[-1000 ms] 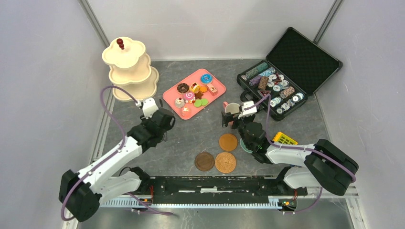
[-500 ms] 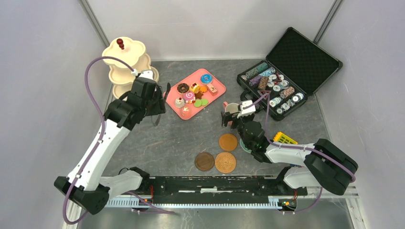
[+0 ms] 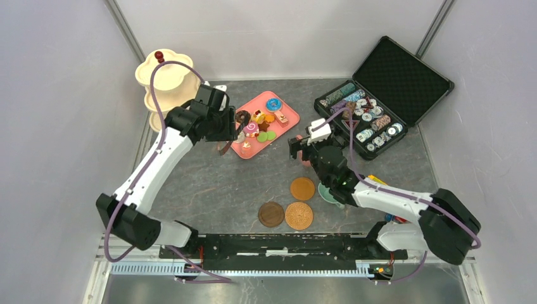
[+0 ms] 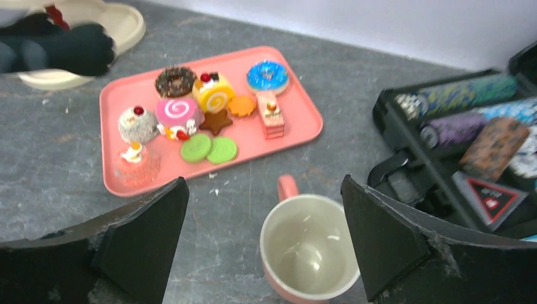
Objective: Serve the afternoon tea
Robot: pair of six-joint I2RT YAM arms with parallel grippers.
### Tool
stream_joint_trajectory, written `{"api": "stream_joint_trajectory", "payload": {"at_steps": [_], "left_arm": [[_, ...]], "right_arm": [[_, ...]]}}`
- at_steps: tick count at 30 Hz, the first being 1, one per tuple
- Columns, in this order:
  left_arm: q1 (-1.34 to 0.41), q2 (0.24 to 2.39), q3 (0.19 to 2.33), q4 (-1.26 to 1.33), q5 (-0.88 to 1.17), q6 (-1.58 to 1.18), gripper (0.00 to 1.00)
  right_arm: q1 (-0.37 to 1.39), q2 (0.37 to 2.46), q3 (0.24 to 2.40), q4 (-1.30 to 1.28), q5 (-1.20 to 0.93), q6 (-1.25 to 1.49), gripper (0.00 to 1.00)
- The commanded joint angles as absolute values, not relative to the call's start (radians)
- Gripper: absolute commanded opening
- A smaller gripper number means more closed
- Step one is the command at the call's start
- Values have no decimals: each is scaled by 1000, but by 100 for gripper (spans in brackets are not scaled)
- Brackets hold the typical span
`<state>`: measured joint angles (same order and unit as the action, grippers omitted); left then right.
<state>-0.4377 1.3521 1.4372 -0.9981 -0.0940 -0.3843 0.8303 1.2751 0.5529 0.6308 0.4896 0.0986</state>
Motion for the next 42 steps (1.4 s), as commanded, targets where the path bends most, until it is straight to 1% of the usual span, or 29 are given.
{"api": "stream_joint_trajectory", "payload": {"at_steps": [1,4,7,14,16,21,23,27,33,37,42], "left_arm": [[-434,1428,1524,-899,-31,-300,57],[-434,1500,1577,-885,-23,-285,56],[-434,1574,1636,-876,-14,-265,55],[-434,1727,1779,-890,-3,-209,51],[-434,1771,1816,-910,-16,-196,49],[-434,1839,1845,-901,-34,-170,49],[-434,1875,1878,-919,-40,-155,50],[-436,1922,1914,-947,-47,-140,50],[-436,1952,1924,-950,-109,-111,51],[-436,2015,1991,-985,-102,-87,51],[-436,2063,2022,-996,-89,-71,51]], "right_arm": [[810,1149,661,437,531,8,98],[755,1097,734,330,490,-21,98],[680,1099,832,262,486,-39,98],[514,1226,1023,280,433,-78,98],[462,1256,1012,332,384,-43,98],[338,1315,924,441,178,85,98],[300,1343,918,442,121,122,98],[281,1355,917,403,111,103,98],[275,1296,834,427,153,79,98],[274,1268,783,488,119,52,98],[274,1262,779,474,62,-35,98]]}}
